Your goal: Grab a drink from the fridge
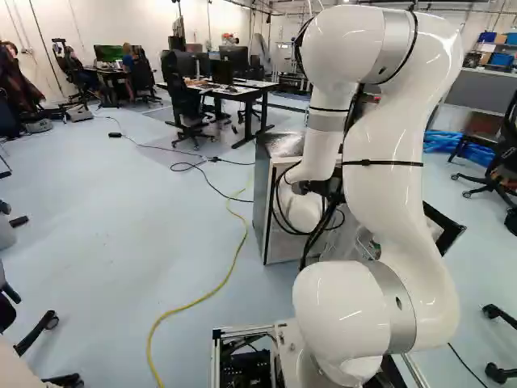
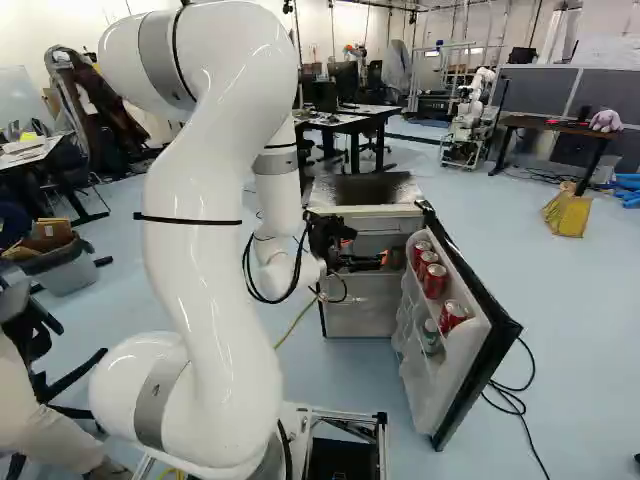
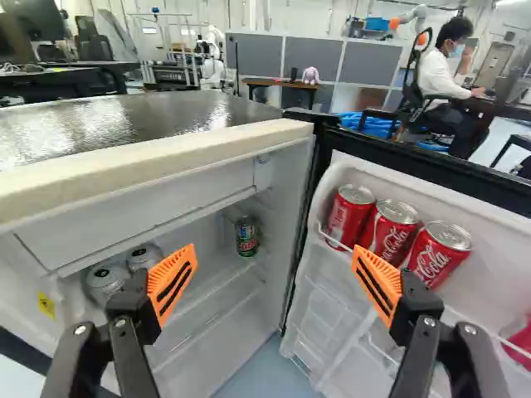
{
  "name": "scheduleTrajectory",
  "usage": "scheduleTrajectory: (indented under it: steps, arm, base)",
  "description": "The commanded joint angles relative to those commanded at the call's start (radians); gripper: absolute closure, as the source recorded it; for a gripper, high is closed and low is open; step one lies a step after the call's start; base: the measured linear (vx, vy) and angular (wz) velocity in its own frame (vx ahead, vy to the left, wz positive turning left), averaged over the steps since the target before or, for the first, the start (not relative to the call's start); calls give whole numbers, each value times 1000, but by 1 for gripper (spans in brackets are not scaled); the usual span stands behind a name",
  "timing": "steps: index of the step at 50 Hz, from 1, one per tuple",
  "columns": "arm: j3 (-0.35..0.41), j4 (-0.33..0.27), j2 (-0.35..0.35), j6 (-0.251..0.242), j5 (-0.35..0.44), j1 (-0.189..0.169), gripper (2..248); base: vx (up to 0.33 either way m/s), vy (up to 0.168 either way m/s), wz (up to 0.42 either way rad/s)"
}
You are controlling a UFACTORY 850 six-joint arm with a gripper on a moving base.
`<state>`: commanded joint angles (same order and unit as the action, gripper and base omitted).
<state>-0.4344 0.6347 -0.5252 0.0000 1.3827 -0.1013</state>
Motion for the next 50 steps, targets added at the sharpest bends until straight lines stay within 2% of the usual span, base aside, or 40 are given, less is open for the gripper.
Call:
scheduleTrajectory:
  steps: [21, 50]
  arm:
    - [-2, 180, -1, 0, -57, -2, 3]
    - [-2, 432, -1, 0, -91, -2, 3]
  base:
    - [0, 0, 0]
    - [0, 0, 0]
